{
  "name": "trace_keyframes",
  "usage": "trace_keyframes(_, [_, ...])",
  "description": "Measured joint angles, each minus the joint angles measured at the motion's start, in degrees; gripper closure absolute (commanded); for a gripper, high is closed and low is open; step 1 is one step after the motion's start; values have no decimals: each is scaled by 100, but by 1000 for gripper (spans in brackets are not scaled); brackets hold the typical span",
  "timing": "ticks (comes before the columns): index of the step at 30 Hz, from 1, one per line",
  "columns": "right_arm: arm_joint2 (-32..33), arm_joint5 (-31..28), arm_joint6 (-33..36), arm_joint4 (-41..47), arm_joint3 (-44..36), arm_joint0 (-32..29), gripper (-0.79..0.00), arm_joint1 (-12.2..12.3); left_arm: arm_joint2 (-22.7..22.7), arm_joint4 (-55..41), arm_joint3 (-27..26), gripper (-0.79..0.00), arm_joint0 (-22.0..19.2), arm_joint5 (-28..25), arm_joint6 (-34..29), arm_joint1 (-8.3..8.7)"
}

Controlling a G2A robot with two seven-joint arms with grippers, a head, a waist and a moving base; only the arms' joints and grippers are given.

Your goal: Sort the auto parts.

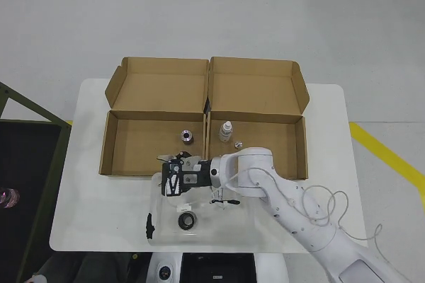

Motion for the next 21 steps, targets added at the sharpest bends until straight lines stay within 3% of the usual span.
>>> trace_keyframes(10, [-12, -547, 98, -291, -729, -783, -443, 205, 0, 0, 0, -785, 0, 0, 0, 0])
trace_keyframes(21, [78, -832, 103, -521, -858, -1317, -443, 389, 0, 0, 0, -785, 0, 0, 0, 0])
